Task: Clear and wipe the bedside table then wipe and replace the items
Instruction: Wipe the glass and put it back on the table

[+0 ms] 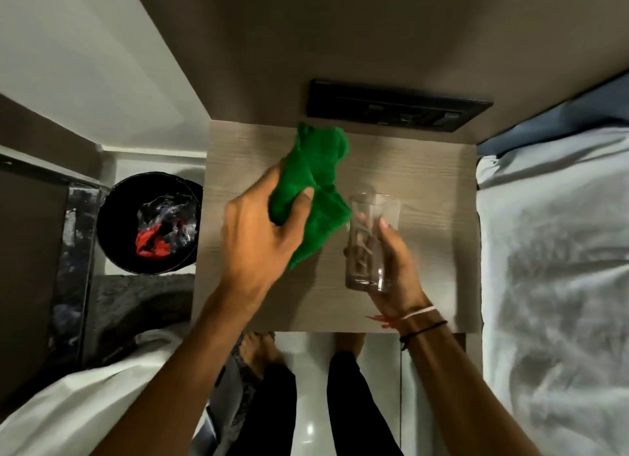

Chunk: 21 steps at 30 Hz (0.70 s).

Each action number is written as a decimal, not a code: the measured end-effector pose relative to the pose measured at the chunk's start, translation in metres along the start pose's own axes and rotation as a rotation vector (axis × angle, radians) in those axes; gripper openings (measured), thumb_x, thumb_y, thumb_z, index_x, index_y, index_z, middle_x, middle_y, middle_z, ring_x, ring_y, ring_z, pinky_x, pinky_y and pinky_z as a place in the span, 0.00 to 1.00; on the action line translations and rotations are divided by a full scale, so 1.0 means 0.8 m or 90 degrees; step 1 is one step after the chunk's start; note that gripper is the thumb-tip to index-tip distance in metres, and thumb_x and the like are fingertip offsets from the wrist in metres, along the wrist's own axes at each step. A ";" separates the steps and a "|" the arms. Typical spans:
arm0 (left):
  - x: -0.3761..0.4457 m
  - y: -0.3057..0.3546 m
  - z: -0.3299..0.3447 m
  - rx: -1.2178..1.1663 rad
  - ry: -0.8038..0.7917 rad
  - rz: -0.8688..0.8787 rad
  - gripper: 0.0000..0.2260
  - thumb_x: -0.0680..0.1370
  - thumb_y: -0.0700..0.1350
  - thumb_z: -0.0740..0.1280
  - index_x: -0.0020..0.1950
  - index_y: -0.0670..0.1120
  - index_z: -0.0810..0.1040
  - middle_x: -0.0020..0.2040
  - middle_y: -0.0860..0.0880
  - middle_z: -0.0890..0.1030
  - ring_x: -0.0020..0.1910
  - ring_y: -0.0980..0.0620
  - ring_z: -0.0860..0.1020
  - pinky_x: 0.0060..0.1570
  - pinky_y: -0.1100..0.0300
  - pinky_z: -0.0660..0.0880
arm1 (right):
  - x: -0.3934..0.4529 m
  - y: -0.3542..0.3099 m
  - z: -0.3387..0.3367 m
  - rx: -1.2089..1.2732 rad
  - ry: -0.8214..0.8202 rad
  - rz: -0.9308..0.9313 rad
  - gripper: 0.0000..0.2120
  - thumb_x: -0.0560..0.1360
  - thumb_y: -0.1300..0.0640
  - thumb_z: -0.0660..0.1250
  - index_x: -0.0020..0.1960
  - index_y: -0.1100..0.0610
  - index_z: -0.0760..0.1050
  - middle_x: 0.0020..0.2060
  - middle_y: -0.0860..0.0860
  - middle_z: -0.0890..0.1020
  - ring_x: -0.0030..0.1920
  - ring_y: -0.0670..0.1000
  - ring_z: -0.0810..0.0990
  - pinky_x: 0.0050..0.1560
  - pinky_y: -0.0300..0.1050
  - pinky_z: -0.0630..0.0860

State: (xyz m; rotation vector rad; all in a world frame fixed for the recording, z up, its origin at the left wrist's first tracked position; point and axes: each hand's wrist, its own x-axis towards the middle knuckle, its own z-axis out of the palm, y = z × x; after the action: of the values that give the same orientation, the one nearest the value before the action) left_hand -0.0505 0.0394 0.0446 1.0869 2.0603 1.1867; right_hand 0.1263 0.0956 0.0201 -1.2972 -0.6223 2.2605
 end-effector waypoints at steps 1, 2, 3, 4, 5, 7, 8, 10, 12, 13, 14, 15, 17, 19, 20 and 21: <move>-0.002 0.011 0.012 -0.045 -0.060 0.000 0.17 0.81 0.46 0.67 0.69 0.45 0.78 0.59 0.47 0.85 0.55 0.51 0.85 0.53 0.48 0.84 | 0.003 -0.001 0.010 0.008 -0.017 -0.019 0.33 0.69 0.34 0.72 0.63 0.58 0.78 0.50 0.53 0.87 0.47 0.51 0.86 0.47 0.44 0.83; -0.006 0.021 0.023 -0.078 -0.112 -0.004 0.18 0.81 0.41 0.67 0.71 0.44 0.76 0.65 0.45 0.83 0.62 0.50 0.82 0.60 0.48 0.82 | 0.003 -0.004 0.019 0.030 -0.031 -0.036 0.29 0.77 0.36 0.62 0.66 0.58 0.76 0.54 0.55 0.86 0.52 0.52 0.85 0.51 0.46 0.82; -0.011 0.028 0.032 -0.093 -0.143 -0.010 0.20 0.80 0.36 0.66 0.73 0.44 0.75 0.69 0.45 0.80 0.67 0.51 0.80 0.66 0.49 0.79 | 0.004 -0.006 0.021 0.054 -0.022 -0.044 0.30 0.81 0.37 0.54 0.69 0.58 0.74 0.58 0.57 0.84 0.57 0.55 0.84 0.56 0.50 0.81; -0.016 0.032 0.036 -0.096 -0.162 -0.013 0.22 0.79 0.32 0.65 0.73 0.45 0.74 0.71 0.46 0.78 0.70 0.52 0.77 0.69 0.50 0.76 | 0.005 -0.008 0.023 0.085 -0.005 -0.039 0.32 0.82 0.36 0.49 0.72 0.58 0.72 0.63 0.59 0.81 0.63 0.59 0.81 0.61 0.55 0.78; -0.020 0.035 0.036 -0.098 -0.189 -0.015 0.24 0.79 0.31 0.64 0.74 0.46 0.74 0.73 0.47 0.77 0.71 0.53 0.76 0.71 0.51 0.75 | 0.006 -0.013 0.019 0.115 0.016 -0.033 0.35 0.82 0.34 0.47 0.74 0.59 0.70 0.67 0.62 0.78 0.66 0.62 0.78 0.67 0.59 0.74; -0.031 0.035 0.022 -0.111 -0.276 -0.015 0.25 0.79 0.30 0.64 0.73 0.49 0.74 0.73 0.50 0.77 0.72 0.58 0.75 0.71 0.53 0.74 | 0.009 -0.022 0.012 0.150 0.050 -0.021 0.36 0.81 0.35 0.48 0.73 0.61 0.70 0.66 0.64 0.78 0.63 0.63 0.78 0.67 0.60 0.72; -0.039 0.034 0.014 -0.120 -0.329 -0.012 0.27 0.78 0.29 0.64 0.72 0.51 0.75 0.73 0.51 0.76 0.72 0.60 0.74 0.73 0.56 0.72 | 0.010 -0.028 0.007 0.147 0.052 -0.012 0.35 0.81 0.36 0.49 0.72 0.62 0.70 0.61 0.62 0.79 0.58 0.61 0.79 0.63 0.57 0.74; -0.051 0.034 -0.006 -0.120 -0.401 0.010 0.29 0.76 0.27 0.64 0.70 0.54 0.76 0.73 0.58 0.74 0.73 0.66 0.70 0.74 0.64 0.68 | 0.012 -0.038 0.002 0.107 0.051 0.004 0.34 0.81 0.37 0.51 0.73 0.63 0.68 0.57 0.61 0.79 0.53 0.59 0.80 0.59 0.56 0.76; -0.050 0.039 -0.026 -0.116 -0.385 0.029 0.30 0.75 0.29 0.64 0.69 0.59 0.77 0.72 0.68 0.71 0.72 0.70 0.69 0.70 0.69 0.70 | 0.014 -0.037 -0.002 0.044 0.069 -0.005 0.34 0.78 0.41 0.57 0.75 0.64 0.64 0.66 0.66 0.76 0.61 0.66 0.78 0.64 0.63 0.74; -0.044 0.042 -0.031 -0.112 -0.349 0.031 0.30 0.76 0.29 0.64 0.68 0.60 0.77 0.73 0.69 0.71 0.73 0.69 0.69 0.68 0.68 0.72 | 0.016 -0.032 0.000 0.032 0.074 -0.003 0.35 0.76 0.44 0.61 0.76 0.64 0.63 0.69 0.67 0.73 0.65 0.68 0.76 0.66 0.66 0.73; -0.035 0.045 -0.032 -0.097 -0.307 0.034 0.30 0.76 0.28 0.64 0.68 0.59 0.78 0.74 0.65 0.71 0.74 0.66 0.69 0.68 0.66 0.73 | 0.015 -0.025 0.003 0.035 0.085 0.014 0.36 0.74 0.47 0.64 0.76 0.64 0.62 0.70 0.67 0.73 0.67 0.69 0.75 0.65 0.66 0.74; -0.024 0.049 -0.028 -0.068 -0.268 0.039 0.30 0.76 0.27 0.64 0.69 0.57 0.78 0.76 0.60 0.71 0.75 0.62 0.69 0.70 0.64 0.71 | 0.015 -0.018 0.007 0.026 0.091 0.031 0.36 0.73 0.50 0.67 0.76 0.64 0.62 0.69 0.66 0.74 0.66 0.68 0.76 0.60 0.61 0.78; -0.007 0.060 -0.008 -0.011 -0.231 0.043 0.30 0.75 0.26 0.63 0.69 0.53 0.79 0.78 0.52 0.70 0.77 0.59 0.68 0.75 0.61 0.68 | 0.018 -0.004 0.010 0.001 0.080 0.035 0.23 0.79 0.52 0.65 0.70 0.61 0.70 0.61 0.61 0.79 0.59 0.62 0.80 0.50 0.49 0.81; -0.004 0.068 0.015 0.024 -0.240 0.038 0.29 0.75 0.26 0.62 0.69 0.52 0.79 0.79 0.50 0.68 0.77 0.55 0.69 0.76 0.54 0.69 | 0.020 0.000 0.008 0.072 0.043 0.015 0.19 0.84 0.46 0.54 0.63 0.55 0.78 0.59 0.58 0.82 0.59 0.58 0.81 0.53 0.48 0.81; -0.007 0.071 0.021 0.041 -0.247 0.051 0.28 0.75 0.27 0.62 0.68 0.52 0.80 0.80 0.49 0.67 0.75 0.52 0.71 0.74 0.52 0.72 | 0.018 0.000 0.004 0.143 0.037 0.013 0.23 0.83 0.41 0.54 0.61 0.53 0.81 0.58 0.57 0.84 0.58 0.57 0.83 0.54 0.49 0.81; -0.012 0.071 0.025 0.059 -0.264 0.072 0.27 0.76 0.28 0.63 0.67 0.53 0.80 0.79 0.50 0.68 0.73 0.49 0.74 0.70 0.52 0.76 | 0.016 0.000 -0.002 0.196 0.017 0.010 0.24 0.78 0.37 0.59 0.60 0.53 0.82 0.56 0.56 0.85 0.56 0.56 0.84 0.52 0.50 0.82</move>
State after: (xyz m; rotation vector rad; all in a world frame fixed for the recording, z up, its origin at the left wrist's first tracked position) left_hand -0.0086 0.0567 0.0854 1.3773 1.7635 0.8339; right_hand 0.1218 0.1033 0.0110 -1.1794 -0.2413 2.2393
